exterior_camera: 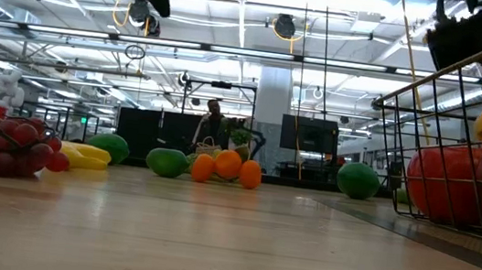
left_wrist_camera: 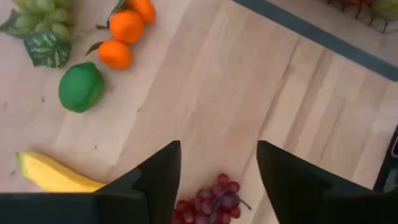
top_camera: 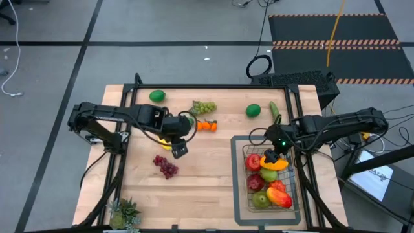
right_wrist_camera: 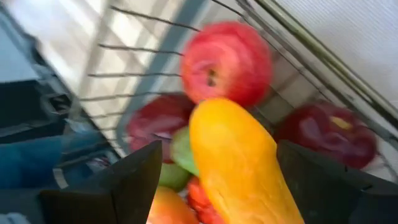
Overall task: Build produce basket
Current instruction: Put the yellow mango into the wire basket, then put the yellow banana into the wire basket
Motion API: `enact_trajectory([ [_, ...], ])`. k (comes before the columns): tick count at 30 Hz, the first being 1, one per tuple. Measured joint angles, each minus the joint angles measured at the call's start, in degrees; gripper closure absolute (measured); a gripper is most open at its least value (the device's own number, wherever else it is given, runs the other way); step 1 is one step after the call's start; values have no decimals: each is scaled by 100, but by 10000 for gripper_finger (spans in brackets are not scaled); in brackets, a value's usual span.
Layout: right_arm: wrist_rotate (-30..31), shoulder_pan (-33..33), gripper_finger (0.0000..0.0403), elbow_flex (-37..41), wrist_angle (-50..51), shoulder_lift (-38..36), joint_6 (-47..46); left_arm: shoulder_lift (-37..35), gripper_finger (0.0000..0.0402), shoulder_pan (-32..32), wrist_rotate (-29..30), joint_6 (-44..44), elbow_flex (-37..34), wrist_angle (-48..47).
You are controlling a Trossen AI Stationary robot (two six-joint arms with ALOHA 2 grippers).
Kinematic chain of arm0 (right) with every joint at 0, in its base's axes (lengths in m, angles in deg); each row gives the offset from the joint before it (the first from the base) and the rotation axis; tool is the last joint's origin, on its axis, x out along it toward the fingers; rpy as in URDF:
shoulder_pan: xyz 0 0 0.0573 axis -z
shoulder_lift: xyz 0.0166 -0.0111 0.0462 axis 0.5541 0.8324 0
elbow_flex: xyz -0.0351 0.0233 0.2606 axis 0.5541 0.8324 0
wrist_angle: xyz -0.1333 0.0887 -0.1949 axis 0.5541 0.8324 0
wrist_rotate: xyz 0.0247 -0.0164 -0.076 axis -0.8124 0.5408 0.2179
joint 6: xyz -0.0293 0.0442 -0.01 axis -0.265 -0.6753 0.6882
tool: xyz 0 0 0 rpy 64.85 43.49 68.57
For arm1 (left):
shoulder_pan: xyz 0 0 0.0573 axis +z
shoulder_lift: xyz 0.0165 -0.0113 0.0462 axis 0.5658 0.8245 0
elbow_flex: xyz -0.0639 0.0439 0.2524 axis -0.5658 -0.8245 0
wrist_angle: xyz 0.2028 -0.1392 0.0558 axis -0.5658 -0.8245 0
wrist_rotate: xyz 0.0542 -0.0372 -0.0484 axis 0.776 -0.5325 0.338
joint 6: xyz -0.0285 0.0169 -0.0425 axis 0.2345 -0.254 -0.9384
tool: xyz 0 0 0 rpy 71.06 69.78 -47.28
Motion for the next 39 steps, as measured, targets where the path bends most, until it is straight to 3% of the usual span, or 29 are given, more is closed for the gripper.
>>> enact_trajectory([
  [6,-2,31,96,0,-545,-410,-216,4,164,472,0,294,0,-5],
  [14,-18,363,97,0,-1118,-845,106,20,173,1137,208,-965,0,-419],
  [20,-1230,944,97,-4,-1034,-1145,355,22,188,1515,189,-2351,-510,-501],
  [25,-2416,1765,108,-4,-474,-1535,1019,26,183,1544,-654,-3429,-1194,-574],
  [29,-2971,2148,120,-4,-531,-1548,1544,24,163,1435,-903,-4089,-1669,-578],
  [39,-2983,2672,140,-4,-1195,-924,2487,24,69,1635,-706,-4772,-2750,-132],
])
